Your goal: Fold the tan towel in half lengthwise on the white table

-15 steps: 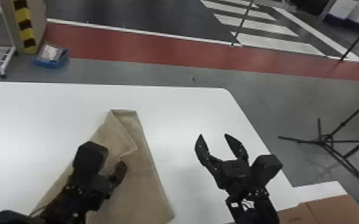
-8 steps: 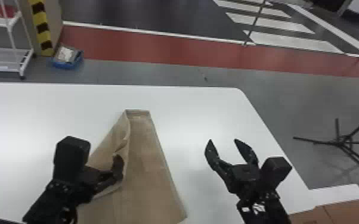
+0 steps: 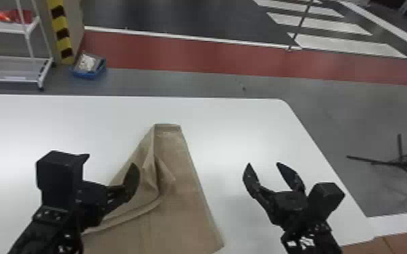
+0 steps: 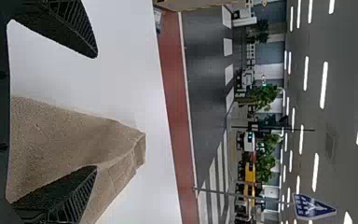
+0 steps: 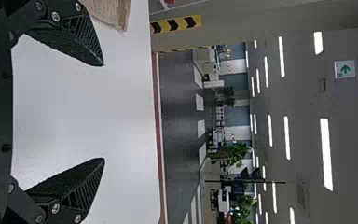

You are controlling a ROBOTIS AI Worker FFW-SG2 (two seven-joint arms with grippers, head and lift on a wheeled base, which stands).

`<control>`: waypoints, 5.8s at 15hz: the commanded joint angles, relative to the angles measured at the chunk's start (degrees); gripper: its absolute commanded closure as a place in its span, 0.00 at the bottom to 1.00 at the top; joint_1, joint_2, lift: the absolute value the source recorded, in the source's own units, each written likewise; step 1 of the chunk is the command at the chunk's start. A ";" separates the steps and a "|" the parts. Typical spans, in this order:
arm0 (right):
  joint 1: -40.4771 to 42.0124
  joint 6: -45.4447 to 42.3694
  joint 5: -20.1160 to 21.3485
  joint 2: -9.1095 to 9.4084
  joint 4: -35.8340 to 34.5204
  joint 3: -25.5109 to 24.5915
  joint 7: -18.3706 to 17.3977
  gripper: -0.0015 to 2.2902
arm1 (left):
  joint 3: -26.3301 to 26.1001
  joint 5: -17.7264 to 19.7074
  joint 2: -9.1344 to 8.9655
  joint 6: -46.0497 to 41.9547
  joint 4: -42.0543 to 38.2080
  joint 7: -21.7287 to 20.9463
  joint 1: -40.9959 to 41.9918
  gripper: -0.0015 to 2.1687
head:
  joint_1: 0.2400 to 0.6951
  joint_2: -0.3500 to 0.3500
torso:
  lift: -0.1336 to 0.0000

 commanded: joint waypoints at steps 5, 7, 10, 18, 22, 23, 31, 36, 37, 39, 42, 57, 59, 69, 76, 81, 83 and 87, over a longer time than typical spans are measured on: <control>0.63 0.87 1.28 -0.07 -0.14 3.55 0.70 0.11 | 0.11 -0.50 0.14 -0.33 -0.64 0.81 0.61 0.01 | 1.00 0.18 | 0.08; 0.90 1.04 2.78 -0.16 0.30 4.96 0.88 0.11 | 0.11 -0.23 0.14 -0.86 0.50 0.73 0.35 0.01 | 1.00 0.21 | 0.08; 0.28 2.10 4.27 -0.25 1.44 4.69 -1.41 0.11 | -2.44 -0.23 0.14 -3.32 2.52 0.20 -0.18 0.02 | 1.00 0.24 | 0.08; -0.33 4.38 -0.56 -0.25 0.65 -3.92 -4.92 0.11 | -16.76 -3.13 -0.82 -7.19 20.27 0.64 -12.31 0.28 | 1.00 0.00 | 0.08; -0.51 4.21 -0.65 -0.16 1.44 -3.13 -4.66 0.11 | -18.43 -3.57 -1.26 -6.66 24.32 0.11 -15.12 0.28 | 1.00 0.00 | 0.08; -0.68 4.21 -0.65 -0.16 1.53 -2.78 -4.66 0.11 | -18.70 -4.10 -1.26 -6.48 24.84 0.11 -15.47 0.28 | 1.00 0.00 | 0.08; -1.12 4.91 -1.62 -0.16 1.97 -2.34 -3.96 0.11 | -19.58 -5.60 -1.26 -5.61 26.78 -0.33 -15.91 0.33 | 1.00 0.00 | 0.08; -1.56 4.74 -1.97 -0.16 2.58 -2.25 -3.87 0.11 | -19.58 -6.03 -1.26 -3.67 27.57 -0.42 -16.53 0.33 | 1.00 0.00 | 0.08; -1.56 4.74 -2.14 -0.16 2.67 -2.25 -3.87 0.11 | -19.49 -6.21 -1.26 -3.67 28.18 -0.42 -16.70 0.33 | 1.00 0.00 | 0.08; -1.91 4.56 -2.14 -0.16 2.93 -2.25 -3.78 0.11 | -19.49 -7.00 -1.26 -3.67 29.24 -0.33 -17.14 0.33 | 1.00 0.00 | 0.08; -2.27 4.74 -3.37 -0.25 3.64 -2.52 -3.43 0.11 | -19.14 -6.91 -1.26 -3.50 29.77 0.11 -17.58 0.46 | 1.00 0.00 | 0.08; -2.71 4.91 -3.29 -0.25 3.81 -2.43 -3.43 0.11 | -18.96 -5.68 -1.17 -2.44 27.74 -0.51 -17.23 0.45 | 1.00 0.00 | 0.08; -2.71 4.91 -3.29 -0.25 3.72 -2.25 -3.43 0.10 | -18.96 -5.24 -1.26 -2.44 27.74 -0.86 -17.23 0.45 | 1.00 0.00 | 0.08; -2.18 5.44 -1.70 -0.25 1.97 2.85 -3.43 0.10 | -10.88 -0.59 -0.56 3.54 15.62 -1.21 -13.98 0.71 | 1.00 0.00 | 0.08; -0.95 6.14 7.26 0.11 1.09 16.03 1.84 0.11 | -6.39 0.56 -0.56 0.02 14.30 1.78 -12.13 0.71 | 1.00 0.26 | 0.08; -1.56 6.32 10.78 -0.77 2.76 17.44 4.48 0.20 | -6.13 0.64 -0.38 -0.33 14.12 1.25 -11.43 0.71 | 1.00 0.38 | 0.08; -2.35 7.55 11.39 -1.04 3.46 17.88 4.48 0.21 | -6.39 0.64 -0.38 -0.33 14.30 1.25 -11.43 0.71 | 1.00 0.39 | 0.08; -3.67 9.48 11.66 -1.48 4.16 19.55 4.66 0.34 | -6.22 0.56 -0.38 -0.33 14.56 1.16 -11.25 0.71 | 1.00 0.39 | 0.08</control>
